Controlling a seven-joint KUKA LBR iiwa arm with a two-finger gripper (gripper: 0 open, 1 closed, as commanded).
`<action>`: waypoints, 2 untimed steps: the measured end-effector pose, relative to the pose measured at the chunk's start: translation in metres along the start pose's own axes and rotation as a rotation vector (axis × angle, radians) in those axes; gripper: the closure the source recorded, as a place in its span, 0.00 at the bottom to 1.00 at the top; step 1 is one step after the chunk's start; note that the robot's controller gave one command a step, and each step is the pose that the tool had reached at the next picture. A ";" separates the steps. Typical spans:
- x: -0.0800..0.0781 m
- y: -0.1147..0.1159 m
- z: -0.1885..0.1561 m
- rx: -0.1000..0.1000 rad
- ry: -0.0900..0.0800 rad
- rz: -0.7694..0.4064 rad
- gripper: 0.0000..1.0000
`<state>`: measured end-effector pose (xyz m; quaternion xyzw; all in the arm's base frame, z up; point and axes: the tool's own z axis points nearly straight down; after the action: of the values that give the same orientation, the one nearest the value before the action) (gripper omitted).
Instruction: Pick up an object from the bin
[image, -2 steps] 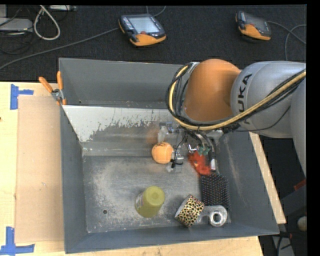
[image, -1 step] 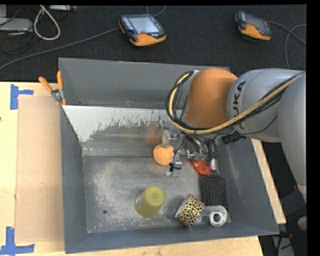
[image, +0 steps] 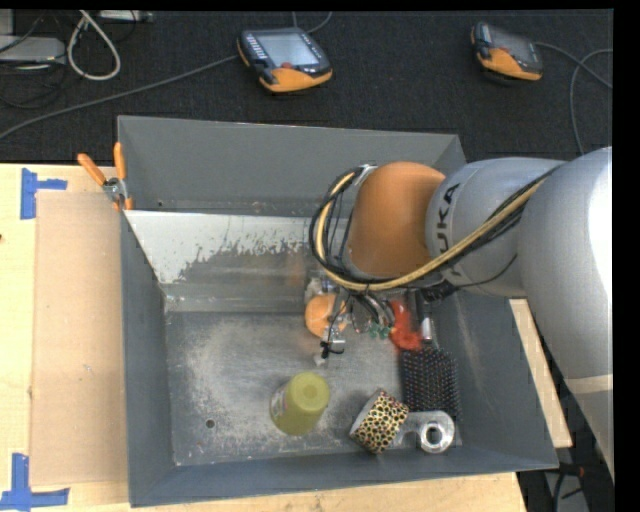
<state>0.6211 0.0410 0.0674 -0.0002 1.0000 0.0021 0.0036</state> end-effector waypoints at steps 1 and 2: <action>0.002 -0.019 -0.001 0.001 -0.005 0.049 1.00; 0.002 -0.019 -0.001 0.001 -0.005 0.050 1.00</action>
Offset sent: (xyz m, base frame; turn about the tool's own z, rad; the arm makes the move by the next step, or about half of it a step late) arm 0.0000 0.0000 0.0000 0.0000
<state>0.6188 0.0220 0.0687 0.0251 0.9997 0.0017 0.0060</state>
